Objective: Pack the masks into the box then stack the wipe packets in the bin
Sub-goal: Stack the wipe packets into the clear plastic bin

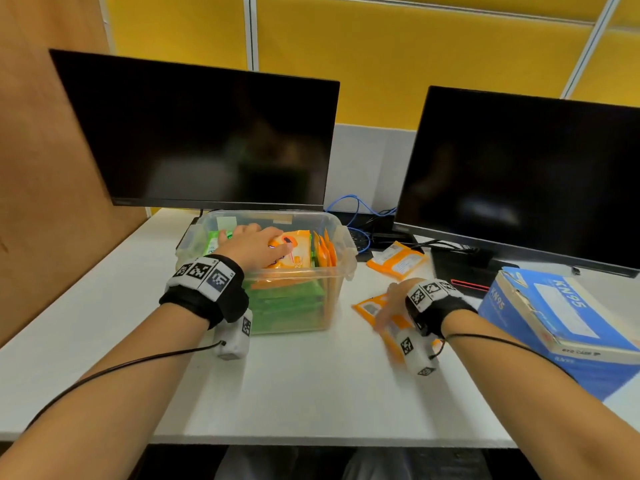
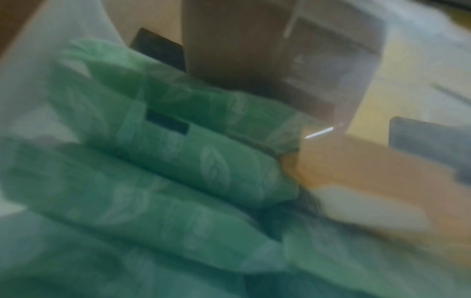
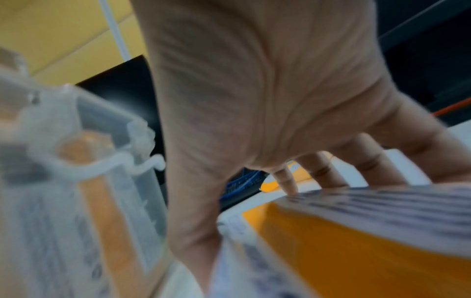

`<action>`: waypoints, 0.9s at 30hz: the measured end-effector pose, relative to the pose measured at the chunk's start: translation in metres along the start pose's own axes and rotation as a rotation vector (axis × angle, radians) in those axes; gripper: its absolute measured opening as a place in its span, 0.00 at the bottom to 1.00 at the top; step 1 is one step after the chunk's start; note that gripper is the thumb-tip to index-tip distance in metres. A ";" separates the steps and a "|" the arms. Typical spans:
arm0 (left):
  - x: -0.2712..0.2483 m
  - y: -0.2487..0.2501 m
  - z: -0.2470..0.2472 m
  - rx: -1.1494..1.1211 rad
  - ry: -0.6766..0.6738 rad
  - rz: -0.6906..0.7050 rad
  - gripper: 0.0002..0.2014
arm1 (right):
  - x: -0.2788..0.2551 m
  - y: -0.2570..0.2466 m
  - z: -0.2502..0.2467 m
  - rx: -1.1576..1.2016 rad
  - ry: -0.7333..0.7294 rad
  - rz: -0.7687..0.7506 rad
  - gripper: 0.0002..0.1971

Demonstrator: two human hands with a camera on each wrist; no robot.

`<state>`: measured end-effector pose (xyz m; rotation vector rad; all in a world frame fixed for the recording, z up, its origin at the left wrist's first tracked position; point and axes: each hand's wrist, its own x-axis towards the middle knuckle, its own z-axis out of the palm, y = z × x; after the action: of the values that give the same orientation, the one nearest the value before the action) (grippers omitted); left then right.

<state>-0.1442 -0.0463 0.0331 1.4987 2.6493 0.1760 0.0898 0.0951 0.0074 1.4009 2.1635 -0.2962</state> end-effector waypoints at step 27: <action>0.006 -0.004 -0.006 -0.324 0.317 -0.186 0.17 | 0.013 -0.031 -0.060 0.514 0.487 -0.092 0.08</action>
<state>-0.1517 -0.0437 0.0384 1.1998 2.7943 0.8458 0.0390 0.1190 0.0465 1.7974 2.6798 -0.6375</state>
